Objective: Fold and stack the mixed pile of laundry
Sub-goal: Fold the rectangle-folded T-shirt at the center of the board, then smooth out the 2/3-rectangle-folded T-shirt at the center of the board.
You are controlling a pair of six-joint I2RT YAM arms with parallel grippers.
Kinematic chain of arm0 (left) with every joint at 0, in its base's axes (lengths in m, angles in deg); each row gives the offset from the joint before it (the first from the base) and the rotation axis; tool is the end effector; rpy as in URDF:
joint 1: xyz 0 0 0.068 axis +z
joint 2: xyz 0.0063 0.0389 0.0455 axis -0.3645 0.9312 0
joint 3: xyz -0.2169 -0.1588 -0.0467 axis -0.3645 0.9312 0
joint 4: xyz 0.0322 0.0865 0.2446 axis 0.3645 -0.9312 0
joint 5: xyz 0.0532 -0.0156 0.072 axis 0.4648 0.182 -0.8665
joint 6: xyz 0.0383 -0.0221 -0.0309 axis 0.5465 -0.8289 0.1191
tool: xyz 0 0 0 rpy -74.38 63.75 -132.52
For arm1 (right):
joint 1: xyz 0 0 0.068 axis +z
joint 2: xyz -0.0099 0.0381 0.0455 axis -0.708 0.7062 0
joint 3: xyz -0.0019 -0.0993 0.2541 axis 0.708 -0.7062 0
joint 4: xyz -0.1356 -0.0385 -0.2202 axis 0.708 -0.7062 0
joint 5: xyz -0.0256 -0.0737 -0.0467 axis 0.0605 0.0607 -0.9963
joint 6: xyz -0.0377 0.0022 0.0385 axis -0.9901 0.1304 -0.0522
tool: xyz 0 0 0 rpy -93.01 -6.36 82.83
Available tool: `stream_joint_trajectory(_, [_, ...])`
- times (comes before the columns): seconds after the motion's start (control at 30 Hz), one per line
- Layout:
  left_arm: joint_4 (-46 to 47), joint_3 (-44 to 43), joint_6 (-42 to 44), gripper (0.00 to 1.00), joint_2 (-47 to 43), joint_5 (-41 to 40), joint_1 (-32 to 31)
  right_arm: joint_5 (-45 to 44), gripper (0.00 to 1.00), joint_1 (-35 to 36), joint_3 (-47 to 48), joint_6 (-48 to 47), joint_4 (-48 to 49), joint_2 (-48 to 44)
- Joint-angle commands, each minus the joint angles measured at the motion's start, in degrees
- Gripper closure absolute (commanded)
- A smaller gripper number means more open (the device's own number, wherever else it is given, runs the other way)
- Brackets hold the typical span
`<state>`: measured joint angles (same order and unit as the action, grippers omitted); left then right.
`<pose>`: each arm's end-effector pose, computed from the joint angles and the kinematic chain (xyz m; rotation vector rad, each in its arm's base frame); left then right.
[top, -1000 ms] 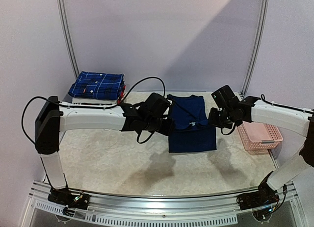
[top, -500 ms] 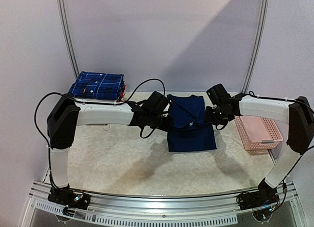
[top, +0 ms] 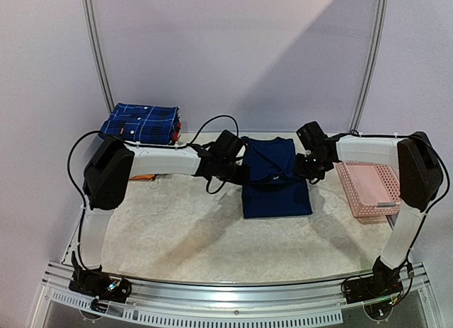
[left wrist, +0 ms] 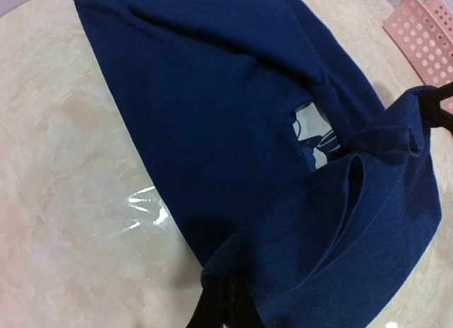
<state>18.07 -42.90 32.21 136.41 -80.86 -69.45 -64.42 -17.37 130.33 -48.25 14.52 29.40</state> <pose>0.3316 -0.3649 0.1721 0.4975 2.3663 -0.4903 0.3371 0.1687 0.1971 0.3336 2.5626 0.1615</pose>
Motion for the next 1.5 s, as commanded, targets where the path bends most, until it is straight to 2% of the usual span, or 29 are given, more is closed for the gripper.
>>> stream_joint_trajectory(0.0, [-0.6, -3.0, 0.5, 1.0, 2.6, 1.7, 1.5, -0.2, 1.0, -0.8, 2.0, -0.7, 0.4, 2.9])
stream_joint_trajectory(0.27, [-2.0, -6.1, -0.6, 1.0, 5.7, 2.9, 2.4, -0.9, 1.0, -1.1, 3.5, 0.0, 0.0, 5.7])
stream_joint_trajectory(0.33, [-2.2, -6.6, -0.8, 1.0, 6.1, 2.7, 2.5, -0.7, 0.97, -1.5, 3.7, 0.4, 0.4, 6.1])
stream_joint_trajectory(0.43, [-3.2, -8.2, -0.9, 0.93, 6.9, 2.6, 3.1, 0.8, 0.87, -2.5, 4.6, 0.5, 0.5, 7.1])
stream_joint_trajectory(0.5, [-4.7, -10.5, -1.0, 0.86, 7.7, 3.0, 3.7, 2.8, 0.69, -3.6, 5.6, 0.6, 0.3, 7.6])
stream_joint_trajectory(0.57, [-6.7, -14.5, -0.6, 0.74, 8.9, 3.3, 4.3, 4.7, 0.53, -4.9, 7.9, 0.3, 0.4, 7.8])
stream_joint_trajectory(0.63, [-9.6, -18.7, -0.3, 0.64, 10.3, 3.4, 5.1, 5.9, 0.45, -6.0, 11.6, -0.6, -1.2, 7.8])
stream_joint_trajectory(0.77, [-12.7, -23.0, 0.4, 0.5, 9.4, 3.7, 6.1, 6.4, 0.43, -6.4, 15.2, -2.0, -4.8, 5.1])
stream_joint_trajectory(0.9, [-12.3, -19.7, 1.5, 0.45, 4.6, 2.2, 6.1, 9.6, 0.41, -5.2, 8.8, -3.5, 0.1, -2.3])
stream_joint_trajectory(1.0, [-9.6, -13.9, 0.4, 0.46, 0.7, 2.4, 5.8, 13.6, 0.4, -3.0, 4.1, -6.0, 2.8, -6.1])
stream_joint_trajectory(1.13, [-5.9, -6.3, -0.6, 0.5, -3.0, 3.4, 4.1, 16.0, 0.43, 1.2, 0.6, -8.8, 4.2, -6.0])
stream_joint_trajectory(1.33, [-2.7, 3.2, -1.7, 0.55, -7.8, 2.2, 0.9, 22.3, 0.51, 5.7, 1.6, -12.1, 6.2, 0.6])
stream_joint_trajectory(1.47, [0.5, 10.1, -2.9, 0.56, -12.3, 1.0, 0.1, 25.6, 0.61, 7.5, 3.9, -11.7, 8.1, 5.7])
